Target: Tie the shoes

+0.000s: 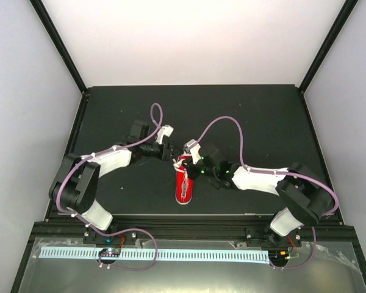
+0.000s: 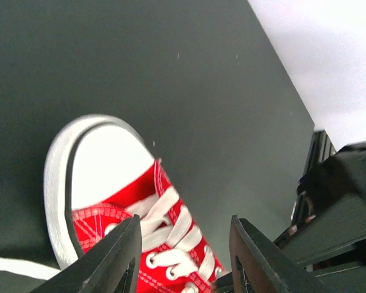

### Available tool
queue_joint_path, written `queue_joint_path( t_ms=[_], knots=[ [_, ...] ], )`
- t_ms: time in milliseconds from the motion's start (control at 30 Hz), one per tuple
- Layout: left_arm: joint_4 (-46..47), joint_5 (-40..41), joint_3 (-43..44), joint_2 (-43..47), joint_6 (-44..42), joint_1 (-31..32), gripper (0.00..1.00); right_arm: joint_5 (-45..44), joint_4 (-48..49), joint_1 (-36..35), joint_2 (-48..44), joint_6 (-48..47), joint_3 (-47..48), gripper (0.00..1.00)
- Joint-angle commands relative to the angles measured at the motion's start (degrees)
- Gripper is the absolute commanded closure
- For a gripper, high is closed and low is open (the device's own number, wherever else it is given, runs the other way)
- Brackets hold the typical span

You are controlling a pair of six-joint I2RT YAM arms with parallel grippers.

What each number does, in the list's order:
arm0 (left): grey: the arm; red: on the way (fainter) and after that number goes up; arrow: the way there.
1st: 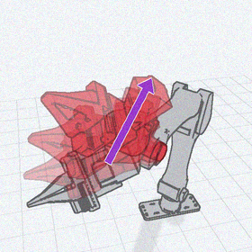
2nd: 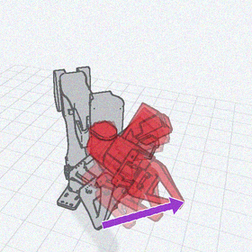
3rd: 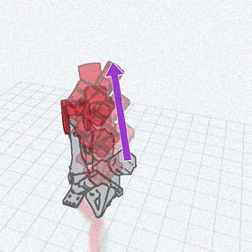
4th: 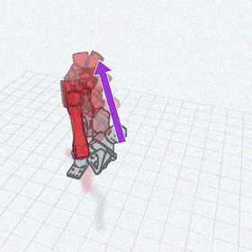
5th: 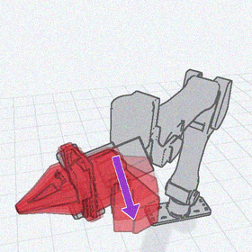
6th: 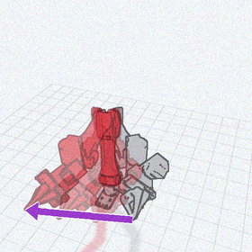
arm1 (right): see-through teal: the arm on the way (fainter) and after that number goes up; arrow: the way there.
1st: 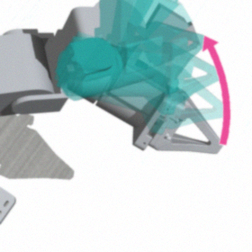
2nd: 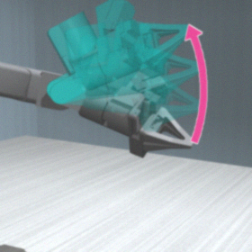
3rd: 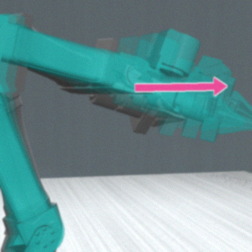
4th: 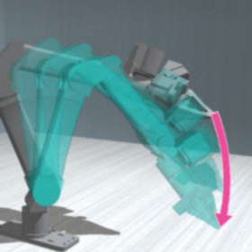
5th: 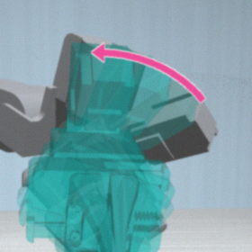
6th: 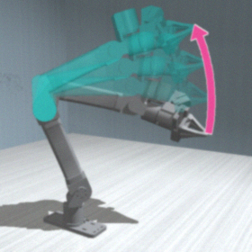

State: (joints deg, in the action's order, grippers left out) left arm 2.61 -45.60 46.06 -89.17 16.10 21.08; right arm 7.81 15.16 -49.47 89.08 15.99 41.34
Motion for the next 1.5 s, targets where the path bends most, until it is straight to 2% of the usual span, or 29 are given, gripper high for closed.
queue_joint_path(
  t_ms=[0,500,833,1100,1333,1467],
  knots=[
    [1.58,-8.24,-1.55,-3.68,-1.44,0.21,0.58,-0.84,4.69,0.04,-2.64,2.10,-1.16,0.98],
    [5.89,-11.77,-8.96,-0.14,-0.94,2.47,0.62,-4.18,3.78,0.14,-2.43,5.81,-0.16,0.98],
    [7.24,-11.67,-8.88,-1.42,-0.26,5.18,0.63,-3.41,2.68,0.16,-0.66,9.66,1.57,0.98],
    [12.24,-10.14,-9.74,-1.47,3.29,5.74,0.68,-2.50,2.61,0.10,-0.05,10.38,1.81,0.98],
    [12.17,-9.99,-9.08,-2.50,3.41,6.46,0.78,-2.83,2.29,0.16,-0.09,9.99,1.92,0.98],
    [11.57,-9.32,-8.84,-2.22,3.15,6.52,0.91,-3.08,2.24,0.08,-0.18,9.93,1.73,0.98]
  ],
)
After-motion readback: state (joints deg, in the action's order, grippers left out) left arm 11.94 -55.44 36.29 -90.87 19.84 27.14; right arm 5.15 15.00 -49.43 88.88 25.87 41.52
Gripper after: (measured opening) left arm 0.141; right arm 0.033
